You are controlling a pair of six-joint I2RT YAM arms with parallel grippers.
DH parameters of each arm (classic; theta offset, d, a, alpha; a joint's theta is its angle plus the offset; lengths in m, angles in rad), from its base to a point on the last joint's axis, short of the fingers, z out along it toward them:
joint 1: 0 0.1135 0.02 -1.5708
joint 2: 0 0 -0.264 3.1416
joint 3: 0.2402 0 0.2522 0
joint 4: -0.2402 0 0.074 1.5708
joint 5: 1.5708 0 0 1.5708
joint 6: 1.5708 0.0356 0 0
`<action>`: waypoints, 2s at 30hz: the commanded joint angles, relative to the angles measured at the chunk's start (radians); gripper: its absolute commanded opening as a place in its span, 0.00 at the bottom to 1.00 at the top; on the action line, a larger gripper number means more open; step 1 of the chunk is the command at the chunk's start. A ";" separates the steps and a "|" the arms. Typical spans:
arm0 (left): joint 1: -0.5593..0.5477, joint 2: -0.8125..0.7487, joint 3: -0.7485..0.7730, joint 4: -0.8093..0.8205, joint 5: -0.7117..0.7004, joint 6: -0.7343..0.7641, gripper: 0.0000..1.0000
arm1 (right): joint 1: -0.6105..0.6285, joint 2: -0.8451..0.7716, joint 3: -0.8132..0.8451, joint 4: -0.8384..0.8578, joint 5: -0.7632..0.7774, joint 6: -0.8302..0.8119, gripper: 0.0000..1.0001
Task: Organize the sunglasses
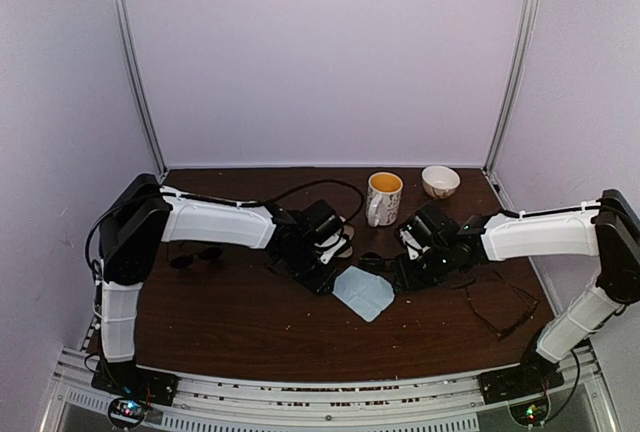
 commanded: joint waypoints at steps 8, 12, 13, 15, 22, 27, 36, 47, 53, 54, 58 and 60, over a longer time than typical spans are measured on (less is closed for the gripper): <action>0.006 0.089 0.100 -0.025 0.020 0.000 0.31 | -0.003 0.021 -0.010 0.029 -0.010 -0.003 0.47; 0.001 0.116 0.105 -0.020 0.035 -0.001 0.27 | -0.003 0.026 -0.003 0.025 -0.008 -0.004 0.47; -0.001 0.122 0.108 -0.020 0.039 -0.001 0.26 | -0.003 0.028 -0.001 0.025 -0.008 -0.005 0.47; -0.005 0.132 0.116 -0.019 0.044 0.000 0.21 | -0.002 0.031 0.001 0.027 -0.009 -0.003 0.47; -0.012 0.147 0.126 -0.007 0.048 -0.007 0.01 | -0.003 0.033 -0.002 0.030 -0.011 -0.001 0.47; -0.012 0.132 0.129 0.008 0.065 -0.017 0.00 | -0.003 0.023 -0.005 0.029 -0.005 0.001 0.47; -0.010 0.021 0.027 0.032 0.065 -0.065 0.00 | -0.002 0.006 -0.005 0.016 0.027 0.002 0.47; -0.008 -0.059 -0.094 0.072 0.066 -0.095 0.00 | -0.003 0.022 -0.004 0.035 -0.018 0.010 0.47; 0.003 -0.065 -0.108 0.077 0.071 -0.107 0.00 | -0.004 0.009 0.018 -0.012 0.019 -0.002 0.48; 0.005 -0.066 -0.108 0.078 0.074 -0.109 0.00 | -0.004 0.004 0.023 -0.019 0.025 -0.004 0.48; 0.005 -0.076 -0.113 0.076 0.097 -0.112 0.00 | -0.003 -0.028 0.021 -0.014 -0.001 -0.024 0.48; 0.006 -0.084 -0.119 0.077 0.110 -0.119 0.00 | 0.003 -0.050 0.003 0.019 -0.052 -0.044 0.49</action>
